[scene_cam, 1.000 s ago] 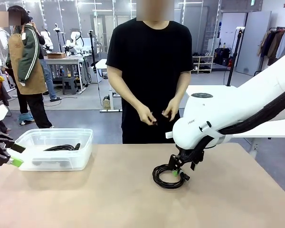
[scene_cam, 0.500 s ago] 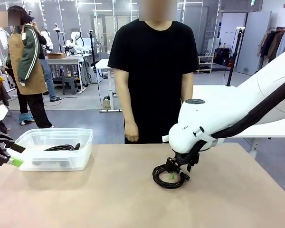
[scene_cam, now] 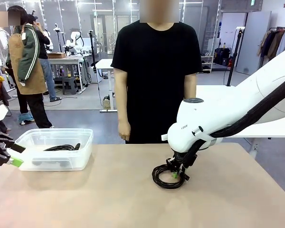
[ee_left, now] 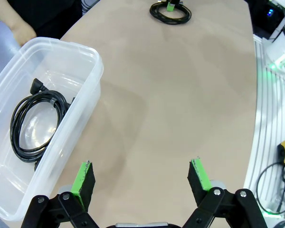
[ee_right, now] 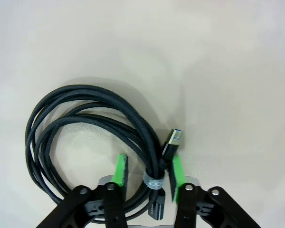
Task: Organize and store the cables.
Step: Place the USB Extension Cable into the Organizing box.
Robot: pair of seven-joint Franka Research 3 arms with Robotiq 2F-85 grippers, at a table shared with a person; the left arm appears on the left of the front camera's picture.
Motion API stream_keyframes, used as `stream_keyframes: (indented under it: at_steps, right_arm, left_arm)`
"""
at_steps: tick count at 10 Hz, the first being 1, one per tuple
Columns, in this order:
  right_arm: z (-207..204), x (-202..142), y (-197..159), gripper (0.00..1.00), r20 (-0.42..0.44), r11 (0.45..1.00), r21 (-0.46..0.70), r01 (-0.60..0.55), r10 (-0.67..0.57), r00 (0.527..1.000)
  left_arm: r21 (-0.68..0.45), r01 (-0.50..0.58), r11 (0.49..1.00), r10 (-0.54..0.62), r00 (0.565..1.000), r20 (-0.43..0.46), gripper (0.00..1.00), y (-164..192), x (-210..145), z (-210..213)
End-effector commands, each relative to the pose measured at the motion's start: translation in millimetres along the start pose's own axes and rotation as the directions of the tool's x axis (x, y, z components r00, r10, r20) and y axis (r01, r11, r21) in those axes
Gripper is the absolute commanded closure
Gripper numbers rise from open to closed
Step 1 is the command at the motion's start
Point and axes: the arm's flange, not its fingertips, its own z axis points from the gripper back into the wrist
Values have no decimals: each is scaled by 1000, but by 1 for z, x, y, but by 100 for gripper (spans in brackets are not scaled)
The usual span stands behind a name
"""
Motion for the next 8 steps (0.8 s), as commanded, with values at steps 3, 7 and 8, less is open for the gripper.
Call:
stream_keyframes:
  at_steps: [3,7,8]
  right_arm:
    - [16,1,8,100,-14,992,-86,94,-96,995]
    - [62,4,55,100,2,993,-41,113,-113,994]
    - [75,5,79,100,36,990,-55,129,-128,991]
  left_arm:
    - [-7,2,1000,-2,1000,-10,0,0,1,3]
    - [-7,2,1000,-2,1000,-10,0,0,1,3]
    - [-7,2,1000,-2,1000,-10,0,0,1,3]
